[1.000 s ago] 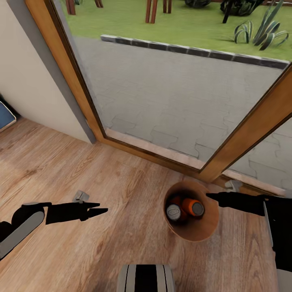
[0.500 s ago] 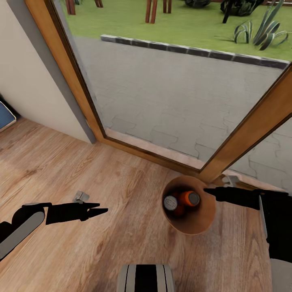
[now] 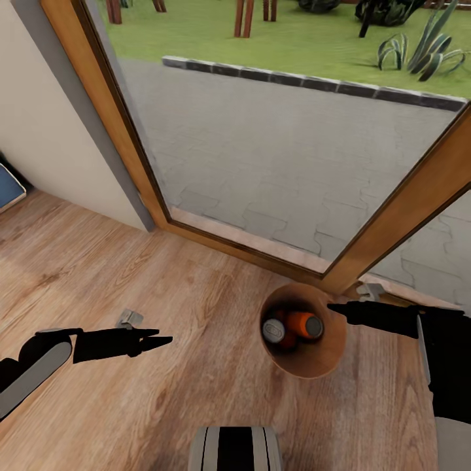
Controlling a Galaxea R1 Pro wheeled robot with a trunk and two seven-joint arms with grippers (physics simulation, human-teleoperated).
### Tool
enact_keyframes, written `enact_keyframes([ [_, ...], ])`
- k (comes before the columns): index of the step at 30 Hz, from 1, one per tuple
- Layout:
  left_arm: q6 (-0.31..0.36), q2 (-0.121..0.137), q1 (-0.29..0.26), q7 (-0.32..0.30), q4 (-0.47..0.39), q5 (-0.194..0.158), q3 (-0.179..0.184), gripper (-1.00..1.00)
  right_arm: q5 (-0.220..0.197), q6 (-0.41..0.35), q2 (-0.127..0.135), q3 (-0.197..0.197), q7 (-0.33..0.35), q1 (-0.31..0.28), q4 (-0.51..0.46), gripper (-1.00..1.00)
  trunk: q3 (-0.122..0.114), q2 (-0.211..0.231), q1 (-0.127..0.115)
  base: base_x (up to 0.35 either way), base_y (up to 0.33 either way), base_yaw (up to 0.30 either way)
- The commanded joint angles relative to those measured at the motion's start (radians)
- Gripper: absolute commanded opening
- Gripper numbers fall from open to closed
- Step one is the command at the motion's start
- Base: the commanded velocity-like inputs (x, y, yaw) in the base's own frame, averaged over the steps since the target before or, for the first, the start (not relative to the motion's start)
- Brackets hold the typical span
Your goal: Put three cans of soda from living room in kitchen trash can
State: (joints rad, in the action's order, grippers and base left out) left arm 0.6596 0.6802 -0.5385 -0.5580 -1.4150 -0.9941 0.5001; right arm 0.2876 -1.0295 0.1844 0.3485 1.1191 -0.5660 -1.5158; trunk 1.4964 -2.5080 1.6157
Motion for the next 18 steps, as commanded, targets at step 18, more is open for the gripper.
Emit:
enact_keyframes([
  [18, 0.0, 0.01, 0.001, -0.005, 0.051, 0.014, 0.0, 1.0, -0.02, -0.018, -0.052, 0.0, -0.001, -0.057, 0.121, -1.0, 0.0, 0.0, 0.0, 0.0, 0.0, 0.0],
])
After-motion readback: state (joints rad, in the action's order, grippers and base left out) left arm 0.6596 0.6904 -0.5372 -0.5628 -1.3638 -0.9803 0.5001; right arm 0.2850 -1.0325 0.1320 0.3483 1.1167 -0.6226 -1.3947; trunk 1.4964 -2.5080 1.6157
